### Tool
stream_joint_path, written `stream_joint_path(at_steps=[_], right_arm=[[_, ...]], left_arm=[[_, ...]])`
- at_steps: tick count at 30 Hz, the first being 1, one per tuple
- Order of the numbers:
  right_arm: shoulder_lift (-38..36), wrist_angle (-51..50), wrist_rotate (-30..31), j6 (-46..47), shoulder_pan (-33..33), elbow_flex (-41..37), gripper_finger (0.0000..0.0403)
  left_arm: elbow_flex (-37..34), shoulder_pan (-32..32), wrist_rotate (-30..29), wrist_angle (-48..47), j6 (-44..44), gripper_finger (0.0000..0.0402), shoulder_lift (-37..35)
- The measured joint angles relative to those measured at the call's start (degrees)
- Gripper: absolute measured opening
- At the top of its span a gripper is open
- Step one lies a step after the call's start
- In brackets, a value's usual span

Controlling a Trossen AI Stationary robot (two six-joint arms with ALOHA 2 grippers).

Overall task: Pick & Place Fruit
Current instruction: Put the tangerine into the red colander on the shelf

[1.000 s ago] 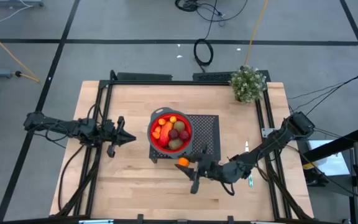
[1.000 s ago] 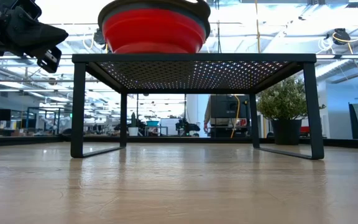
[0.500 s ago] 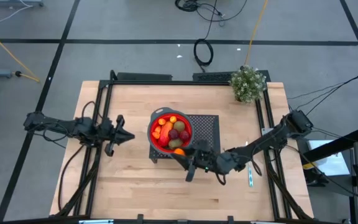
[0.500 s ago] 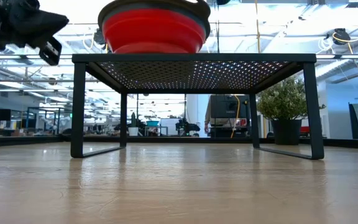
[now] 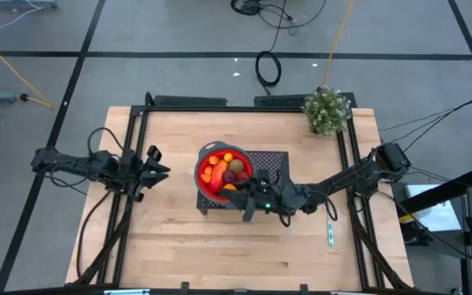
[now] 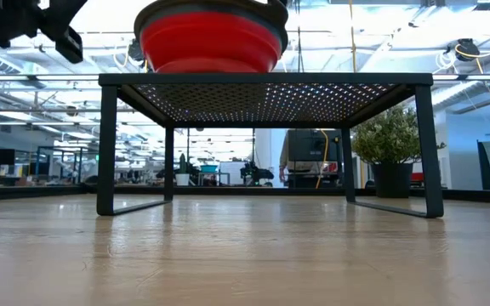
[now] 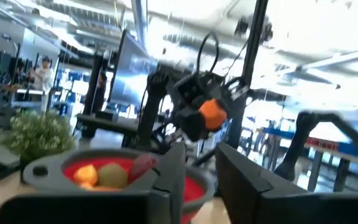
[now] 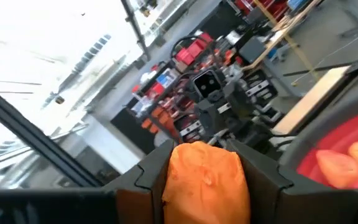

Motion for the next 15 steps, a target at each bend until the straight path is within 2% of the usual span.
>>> stream_joint_path(at_steps=[8,15], right_arm=[[0.0,4.6,-4.1,1.5,-2.4,0.0,0.0132],[-1.0,4.9,-9.0,2.4,-4.4,0.0,0.0132]], left_arm=[[1.2,0.0,0.0,3.8,-3.4,0.0159,0.4],[7.5,-0.1,0.7,0.9,-3.1,0.0185,7.0]])
